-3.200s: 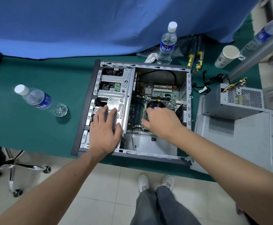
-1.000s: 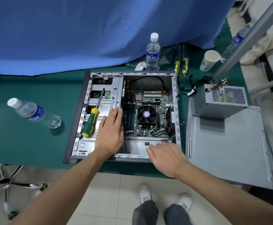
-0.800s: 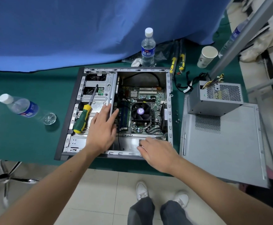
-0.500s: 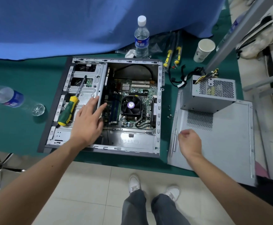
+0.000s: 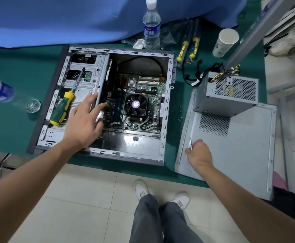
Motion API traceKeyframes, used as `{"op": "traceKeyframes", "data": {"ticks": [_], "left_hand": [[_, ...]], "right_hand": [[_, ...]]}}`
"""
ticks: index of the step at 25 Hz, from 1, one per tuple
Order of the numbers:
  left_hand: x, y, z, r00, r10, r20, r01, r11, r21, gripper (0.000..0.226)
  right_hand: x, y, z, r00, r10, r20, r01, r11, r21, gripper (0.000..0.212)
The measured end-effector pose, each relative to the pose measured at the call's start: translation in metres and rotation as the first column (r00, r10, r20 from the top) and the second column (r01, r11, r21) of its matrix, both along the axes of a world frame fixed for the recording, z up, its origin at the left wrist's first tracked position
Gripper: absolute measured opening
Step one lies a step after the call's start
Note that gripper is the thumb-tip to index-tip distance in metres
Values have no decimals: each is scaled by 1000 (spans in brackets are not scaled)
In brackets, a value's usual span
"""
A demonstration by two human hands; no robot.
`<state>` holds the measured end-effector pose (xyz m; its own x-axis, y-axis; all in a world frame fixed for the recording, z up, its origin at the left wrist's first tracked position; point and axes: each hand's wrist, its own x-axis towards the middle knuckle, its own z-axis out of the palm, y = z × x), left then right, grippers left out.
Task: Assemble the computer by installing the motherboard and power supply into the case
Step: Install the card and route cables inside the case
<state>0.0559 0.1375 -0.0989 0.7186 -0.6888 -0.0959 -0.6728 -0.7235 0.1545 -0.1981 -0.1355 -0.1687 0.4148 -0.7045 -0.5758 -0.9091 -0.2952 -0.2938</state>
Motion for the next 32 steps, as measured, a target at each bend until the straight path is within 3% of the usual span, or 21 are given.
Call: {"op": "traceKeyframes", "data": {"ticks": [2, 5, 9, 13, 17, 20, 23, 25, 28, 30, 32], "left_hand": [[0, -2, -1, 1000, 4, -6, -4, 1000, -1, 57], [1, -2, -1, 1000, 18, -11, -18, 1000, -7, 56], [-3, -1, -1, 1000, 14, -17, -14, 1000, -2, 55], [-1, -2, -2, 1000, 18, -14, -18, 1000, -6, 50], [-3, 2, -5, 1000, 14, -12, -14, 1000, -5, 50], [-5, 1, -5, 1000, 21, -12, -21, 1000, -3, 49], [-4, 1, -6, 1000, 14, -8, -14, 1000, -1, 48], [-5, 1, -7, 1000, 14, -10, -14, 1000, 1, 46], [-8, -1, -6, 1000, 9, -11, -9, 1000, -12, 49], [-11, -2, -5, 1000, 2, -11, -3, 1000, -30, 51], [-12, 0, -7, 1000, -5, -1, 5, 1000, -26, 49]], "right_hand": [[0, -4, 2, 999, 41, -2, -41, 999, -23, 23], [-3, -1, 7, 993, -18, 120, 8, 996, 84, 14], [-11, 24, 12, 939, 217, 265, -250, 963, 99, 8], [-2, 25, 3, 900, 422, 111, -424, 906, -8, 13], [-6, 33, -2, 876, 481, 35, -481, 877, -14, 16], [0, 32, 6, 911, 388, 139, -389, 921, -19, 15], [14, 26, 27, 937, 29, 348, -86, 985, 149, 10], [31, 20, 50, 885, -160, 437, 52, 967, 249, 8], [60, 13, 92, 735, -389, 555, 160, 896, 415, 7], [73, 16, 116, 669, -403, 624, 134, 891, 433, 9], [82, 27, 133, 671, -290, 682, 49, 936, 349, 9]]}}
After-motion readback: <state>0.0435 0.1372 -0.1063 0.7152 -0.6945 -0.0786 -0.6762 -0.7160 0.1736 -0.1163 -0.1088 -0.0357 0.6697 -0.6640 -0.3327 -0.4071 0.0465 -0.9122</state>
